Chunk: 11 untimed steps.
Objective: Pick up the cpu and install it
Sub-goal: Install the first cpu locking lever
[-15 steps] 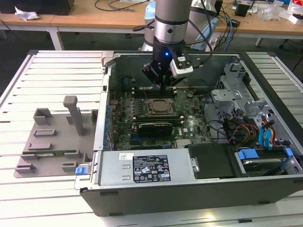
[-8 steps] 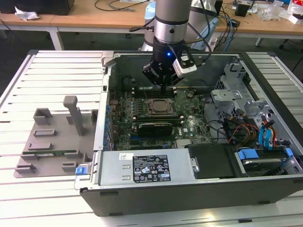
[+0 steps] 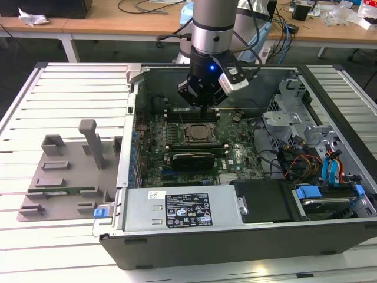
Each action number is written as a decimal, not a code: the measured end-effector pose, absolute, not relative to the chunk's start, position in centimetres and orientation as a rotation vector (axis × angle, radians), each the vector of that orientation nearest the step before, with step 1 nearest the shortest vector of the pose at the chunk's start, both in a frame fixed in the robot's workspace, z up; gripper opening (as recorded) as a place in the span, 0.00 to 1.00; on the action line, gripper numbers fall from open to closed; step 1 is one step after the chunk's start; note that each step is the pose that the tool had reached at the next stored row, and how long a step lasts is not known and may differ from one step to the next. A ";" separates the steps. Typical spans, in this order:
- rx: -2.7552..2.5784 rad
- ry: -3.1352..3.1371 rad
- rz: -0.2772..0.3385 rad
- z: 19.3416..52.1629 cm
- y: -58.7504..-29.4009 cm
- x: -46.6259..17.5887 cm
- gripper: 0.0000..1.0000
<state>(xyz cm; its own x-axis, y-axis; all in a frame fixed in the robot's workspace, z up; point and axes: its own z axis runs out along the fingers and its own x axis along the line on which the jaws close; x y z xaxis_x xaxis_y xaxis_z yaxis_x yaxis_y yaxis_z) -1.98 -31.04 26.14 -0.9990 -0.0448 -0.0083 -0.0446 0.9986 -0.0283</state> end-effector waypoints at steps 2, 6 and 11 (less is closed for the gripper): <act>-0.140 3.129 -0.044 26.1 -31.0 -2.0 0.11; -0.229 3.123 -0.043 26.1 -31.0 -2.0 0.11; -0.356 3.110 -0.043 26.1 -31.0 -2.0 0.11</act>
